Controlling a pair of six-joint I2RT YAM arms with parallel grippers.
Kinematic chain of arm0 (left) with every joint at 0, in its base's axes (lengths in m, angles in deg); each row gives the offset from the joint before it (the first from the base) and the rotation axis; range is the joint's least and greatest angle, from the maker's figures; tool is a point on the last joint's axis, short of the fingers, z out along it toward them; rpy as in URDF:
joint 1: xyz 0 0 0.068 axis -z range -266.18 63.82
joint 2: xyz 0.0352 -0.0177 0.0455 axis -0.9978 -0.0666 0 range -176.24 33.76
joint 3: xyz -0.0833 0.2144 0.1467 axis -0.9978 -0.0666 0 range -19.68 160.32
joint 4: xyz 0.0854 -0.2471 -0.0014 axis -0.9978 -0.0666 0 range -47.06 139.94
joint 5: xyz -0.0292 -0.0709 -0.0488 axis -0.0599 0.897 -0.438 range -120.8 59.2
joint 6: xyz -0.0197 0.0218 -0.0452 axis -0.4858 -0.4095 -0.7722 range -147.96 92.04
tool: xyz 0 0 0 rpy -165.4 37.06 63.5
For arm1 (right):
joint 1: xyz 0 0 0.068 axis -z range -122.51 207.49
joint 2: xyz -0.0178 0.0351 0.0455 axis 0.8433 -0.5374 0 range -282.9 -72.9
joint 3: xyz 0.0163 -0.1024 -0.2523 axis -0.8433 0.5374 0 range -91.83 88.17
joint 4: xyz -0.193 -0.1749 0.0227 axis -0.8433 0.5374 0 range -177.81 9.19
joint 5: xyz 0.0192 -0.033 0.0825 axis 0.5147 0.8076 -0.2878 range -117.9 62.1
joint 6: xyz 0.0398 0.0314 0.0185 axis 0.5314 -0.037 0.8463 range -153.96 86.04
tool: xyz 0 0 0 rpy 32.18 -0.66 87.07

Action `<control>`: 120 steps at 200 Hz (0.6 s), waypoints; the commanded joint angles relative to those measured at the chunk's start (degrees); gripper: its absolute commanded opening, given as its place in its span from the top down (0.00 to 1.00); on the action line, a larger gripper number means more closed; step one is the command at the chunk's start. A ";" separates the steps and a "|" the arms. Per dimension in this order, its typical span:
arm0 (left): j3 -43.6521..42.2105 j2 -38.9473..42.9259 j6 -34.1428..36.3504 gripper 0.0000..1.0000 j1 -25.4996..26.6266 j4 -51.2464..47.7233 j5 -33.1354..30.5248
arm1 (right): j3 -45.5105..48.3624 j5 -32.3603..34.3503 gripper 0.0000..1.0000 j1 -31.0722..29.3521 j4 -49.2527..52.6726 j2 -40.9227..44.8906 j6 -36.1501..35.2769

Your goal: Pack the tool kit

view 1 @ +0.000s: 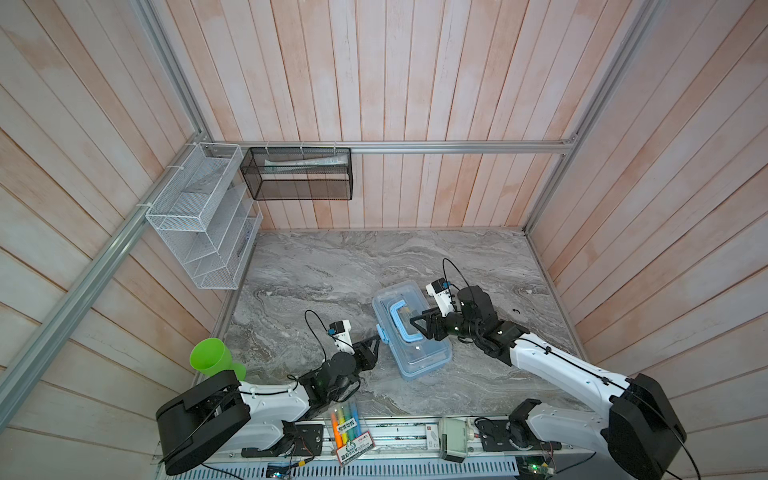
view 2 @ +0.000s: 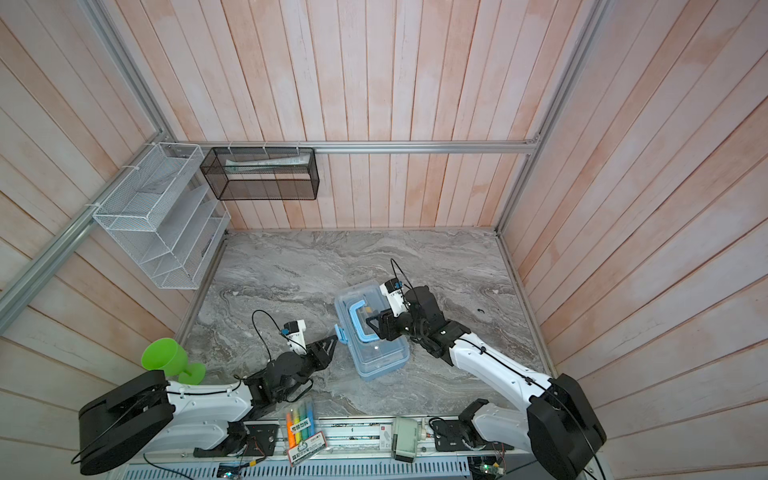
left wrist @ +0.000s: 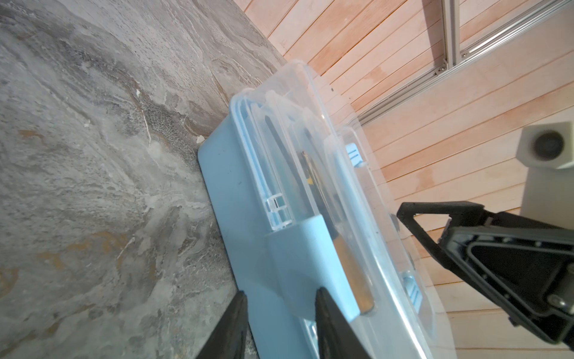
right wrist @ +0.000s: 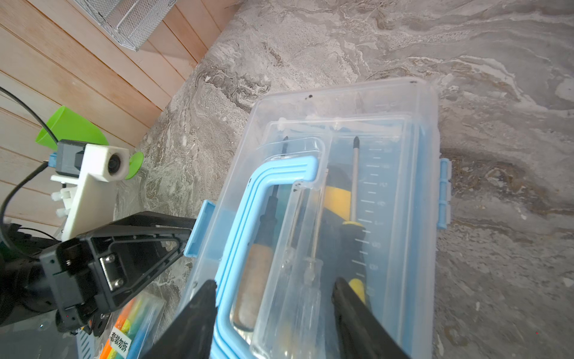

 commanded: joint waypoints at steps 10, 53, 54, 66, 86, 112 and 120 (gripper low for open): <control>-1.24 0.88 0.93 0.65 -0.17 2.11 0.56 | 1.91 0.36 0.39 -0.45 5.11 -0.64 1.13; -1.70 -0.96 1.40 0.70 -0.17 4.49 1.11 | 1.82 0.37 0.39 -0.54 5.17 -0.67 1.09; -1.68 -1.03 1.40 0.70 -0.17 4.63 1.14 | 1.81 0.37 0.39 -0.54 5.15 -0.65 1.08; -1.75 -1.94 1.66 0.71 -0.17 6.39 1.85 | 1.73 0.43 0.39 -0.54 5.26 -0.63 1.16; -1.52 -2.00 2.51 0.71 -0.17 7.37 2.62 | 1.62 0.49 0.39 -0.54 5.44 -0.38 1.15; -0.68 -1.73 3.41 0.71 -0.17 7.71 3.59 | 1.81 0.63 0.39 -0.59 5.49 -0.26 1.10; -0.41 -1.94 3.59 0.71 -0.17 7.80 3.79 | 1.82 0.66 0.39 -0.60 5.47 -0.28 1.01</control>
